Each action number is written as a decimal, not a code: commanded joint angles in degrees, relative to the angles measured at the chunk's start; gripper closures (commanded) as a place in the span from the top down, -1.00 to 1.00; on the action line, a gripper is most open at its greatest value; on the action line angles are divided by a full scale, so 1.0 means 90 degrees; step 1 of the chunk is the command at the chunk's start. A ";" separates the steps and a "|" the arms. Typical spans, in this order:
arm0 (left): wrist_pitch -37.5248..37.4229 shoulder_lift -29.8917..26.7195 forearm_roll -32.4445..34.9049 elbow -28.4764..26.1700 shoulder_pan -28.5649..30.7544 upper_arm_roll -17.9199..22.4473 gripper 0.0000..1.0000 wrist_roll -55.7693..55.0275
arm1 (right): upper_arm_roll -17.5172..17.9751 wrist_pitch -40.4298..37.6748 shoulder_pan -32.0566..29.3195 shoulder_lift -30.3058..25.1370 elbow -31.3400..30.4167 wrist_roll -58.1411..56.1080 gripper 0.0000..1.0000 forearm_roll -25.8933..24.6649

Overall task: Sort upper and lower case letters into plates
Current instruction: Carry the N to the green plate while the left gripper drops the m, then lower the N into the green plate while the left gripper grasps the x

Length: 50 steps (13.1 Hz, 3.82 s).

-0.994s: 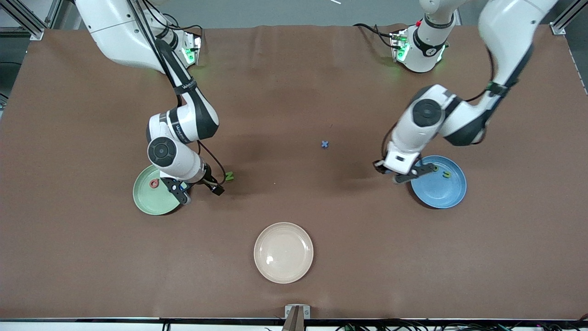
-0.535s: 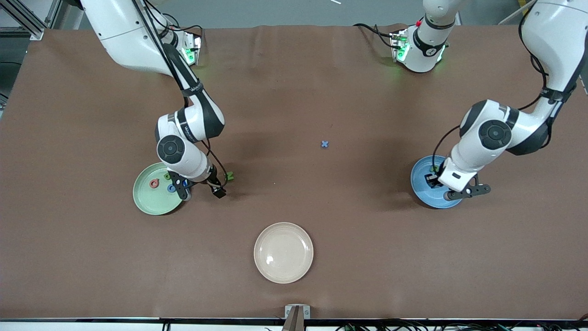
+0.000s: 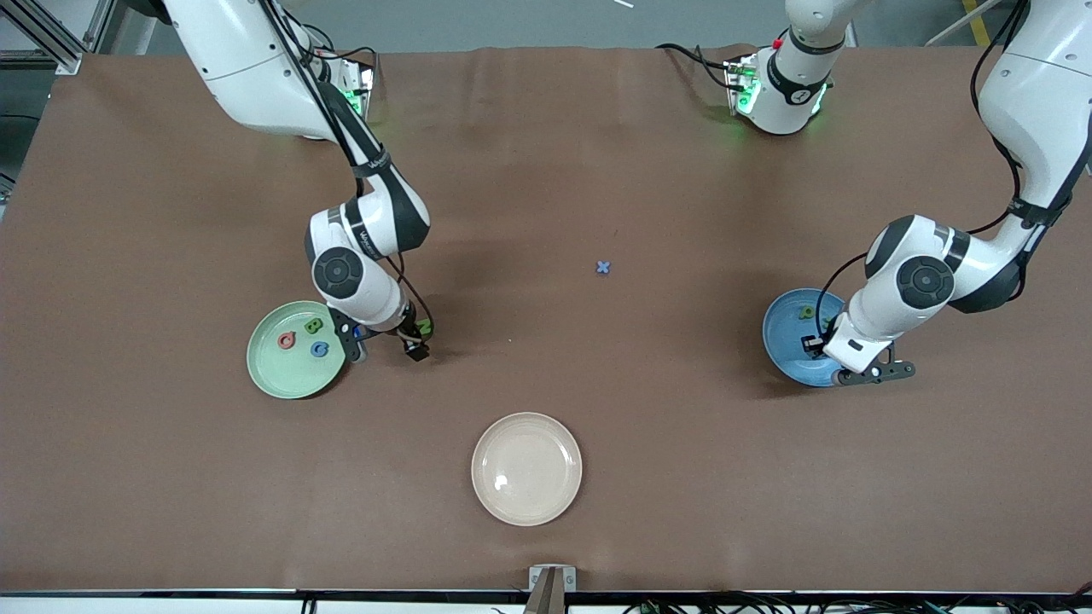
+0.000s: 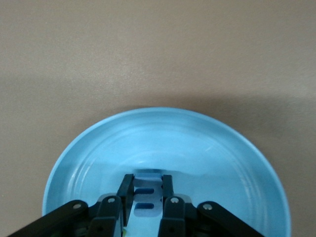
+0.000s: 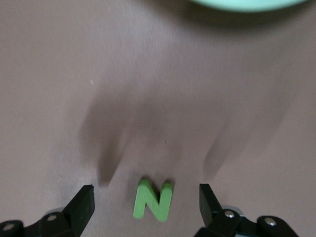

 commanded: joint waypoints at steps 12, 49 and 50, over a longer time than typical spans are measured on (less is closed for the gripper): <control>-0.1080 -0.0445 -0.0655 0.0207 -0.0054 -0.1112 0.99 -0.0446 | -0.0043 0.0147 0.0167 0.0043 -0.0129 0.0284 -0.80 -0.0511; 0.0120 0.0638 0.0009 0.0080 -0.4537 -0.0285 -0.01 -0.4062 | -0.0013 -0.0982 -0.2675 -0.0055 0.0621 -0.6230 1.00 -0.0403; 0.0120 0.0638 -0.0021 0.0080 -0.4537 -0.0285 -0.05 -0.4081 | -0.0013 -0.1498 -0.2675 -0.0074 0.0855 -0.6240 1.00 -0.0413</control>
